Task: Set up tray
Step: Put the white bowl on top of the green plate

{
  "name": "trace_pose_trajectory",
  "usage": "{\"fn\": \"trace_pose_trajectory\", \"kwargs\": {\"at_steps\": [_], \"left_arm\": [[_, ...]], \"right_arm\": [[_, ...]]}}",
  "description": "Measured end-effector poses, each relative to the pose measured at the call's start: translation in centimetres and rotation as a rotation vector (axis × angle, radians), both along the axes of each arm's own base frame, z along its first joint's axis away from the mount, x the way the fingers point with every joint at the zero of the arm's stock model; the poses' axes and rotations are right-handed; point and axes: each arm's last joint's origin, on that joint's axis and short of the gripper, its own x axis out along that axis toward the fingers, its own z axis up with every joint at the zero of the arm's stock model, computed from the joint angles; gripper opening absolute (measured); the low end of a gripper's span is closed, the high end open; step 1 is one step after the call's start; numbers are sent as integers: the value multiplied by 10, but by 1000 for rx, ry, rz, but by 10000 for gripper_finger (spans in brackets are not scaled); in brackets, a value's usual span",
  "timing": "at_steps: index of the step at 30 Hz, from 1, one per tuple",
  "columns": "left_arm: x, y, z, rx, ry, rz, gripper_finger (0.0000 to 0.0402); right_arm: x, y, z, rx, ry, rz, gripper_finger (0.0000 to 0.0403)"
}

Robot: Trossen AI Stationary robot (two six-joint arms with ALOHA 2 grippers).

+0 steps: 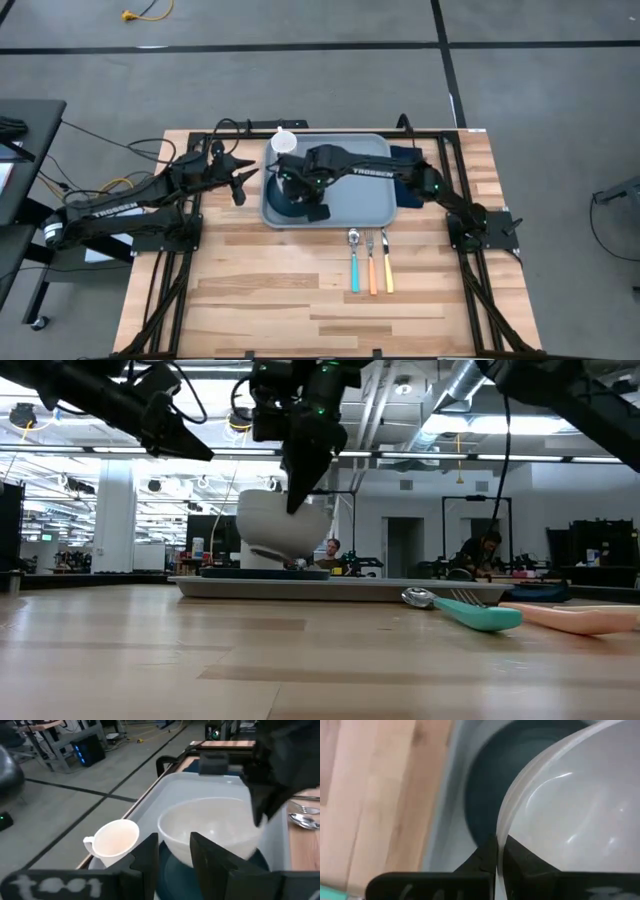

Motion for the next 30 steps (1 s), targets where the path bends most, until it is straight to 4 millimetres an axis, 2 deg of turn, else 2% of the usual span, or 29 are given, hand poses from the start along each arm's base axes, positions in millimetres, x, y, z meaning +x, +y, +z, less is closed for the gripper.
{"fn": "trace_pose_trajectory", "kwargs": {"at_steps": [11,18,20,30], "left_arm": [[-1,-1,-1,-6,15,0,103],[-1,-1,-1,-8,15,-2,103],[-1,-1,-1,-13,13,-9,103],[-1,-1,-1,-17,10,-16,103]], "right_arm": [[6,27,0,-18,-35,53,0],[13,16,-28,-65,31,-10,0],[10,14,-30,-67,74,-17,0],[13,20,-34,-102,70,7,0]]}}
